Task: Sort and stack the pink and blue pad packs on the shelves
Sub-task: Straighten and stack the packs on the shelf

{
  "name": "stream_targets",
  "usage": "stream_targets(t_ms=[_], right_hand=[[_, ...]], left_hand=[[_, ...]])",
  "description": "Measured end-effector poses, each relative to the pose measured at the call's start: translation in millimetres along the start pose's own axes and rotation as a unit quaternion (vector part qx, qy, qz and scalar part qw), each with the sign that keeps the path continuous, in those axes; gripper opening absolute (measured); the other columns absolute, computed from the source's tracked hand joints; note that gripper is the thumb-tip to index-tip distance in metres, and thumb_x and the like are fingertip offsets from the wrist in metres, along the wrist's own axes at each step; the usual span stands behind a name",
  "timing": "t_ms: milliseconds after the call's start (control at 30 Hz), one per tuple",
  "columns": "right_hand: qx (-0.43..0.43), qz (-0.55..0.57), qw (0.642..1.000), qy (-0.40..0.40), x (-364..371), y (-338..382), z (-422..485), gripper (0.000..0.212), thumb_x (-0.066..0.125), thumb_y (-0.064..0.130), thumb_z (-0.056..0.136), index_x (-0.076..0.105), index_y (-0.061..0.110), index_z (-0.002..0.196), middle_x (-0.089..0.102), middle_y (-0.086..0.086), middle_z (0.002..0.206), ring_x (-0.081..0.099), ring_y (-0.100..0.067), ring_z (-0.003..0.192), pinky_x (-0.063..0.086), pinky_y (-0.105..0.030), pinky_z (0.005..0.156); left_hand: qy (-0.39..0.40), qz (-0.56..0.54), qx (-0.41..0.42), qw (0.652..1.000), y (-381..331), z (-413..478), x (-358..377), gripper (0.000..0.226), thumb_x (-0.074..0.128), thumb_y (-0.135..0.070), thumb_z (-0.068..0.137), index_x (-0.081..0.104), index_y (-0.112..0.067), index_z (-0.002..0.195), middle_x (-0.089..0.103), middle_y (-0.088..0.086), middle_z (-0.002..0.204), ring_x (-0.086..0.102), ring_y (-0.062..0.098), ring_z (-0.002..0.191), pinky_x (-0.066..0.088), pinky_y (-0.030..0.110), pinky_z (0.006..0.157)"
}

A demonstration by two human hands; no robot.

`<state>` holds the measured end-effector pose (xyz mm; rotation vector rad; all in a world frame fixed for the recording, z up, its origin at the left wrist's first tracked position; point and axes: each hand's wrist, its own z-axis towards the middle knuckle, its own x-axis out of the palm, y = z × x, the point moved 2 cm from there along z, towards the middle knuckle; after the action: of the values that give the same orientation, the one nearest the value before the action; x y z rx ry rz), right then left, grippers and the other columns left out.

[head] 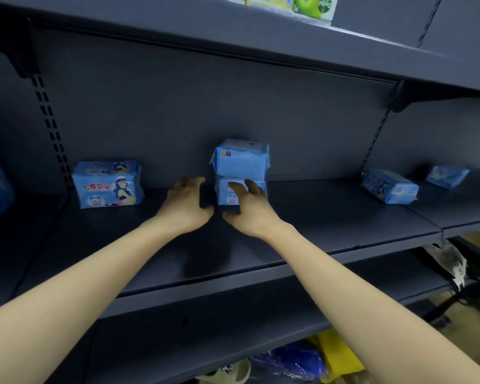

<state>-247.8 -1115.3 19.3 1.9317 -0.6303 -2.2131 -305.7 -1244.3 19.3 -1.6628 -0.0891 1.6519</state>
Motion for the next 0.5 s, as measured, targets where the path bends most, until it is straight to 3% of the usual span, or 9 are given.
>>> stream_targets(t_ms=[200,500], right_hand=[[0.008,0.000,0.999,-0.036,-20.3,-27.4,12.9,0.069,0.056,0.028,0.089,0.018,0.022,0.146,0.010,-0.012,0.152,0.009,-0.033,0.139,0.023,-0.047,0.112],[-0.016,0.012,0.998,-0.054,-39.9,-53.5,35.7,0.070,0.057,0.026,0.089,0.017,0.022,0.146,0.012,-0.011,0.150,0.010,-0.031,0.137,0.022,-0.045,0.112]], left_hand=[[-0.014,-0.035,0.008,0.999,-27.4,15.0,11.9,0.067,0.061,-0.019,0.086,0.025,-0.018,0.143,0.028,0.010,0.146,0.028,0.027,0.135,0.032,0.035,0.104],[-0.027,-0.049,-0.018,0.998,-39.9,42.0,22.7,0.076,0.060,-0.017,0.086,0.014,-0.021,0.147,0.022,0.010,0.147,0.027,0.028,0.135,0.030,0.038,0.107]])
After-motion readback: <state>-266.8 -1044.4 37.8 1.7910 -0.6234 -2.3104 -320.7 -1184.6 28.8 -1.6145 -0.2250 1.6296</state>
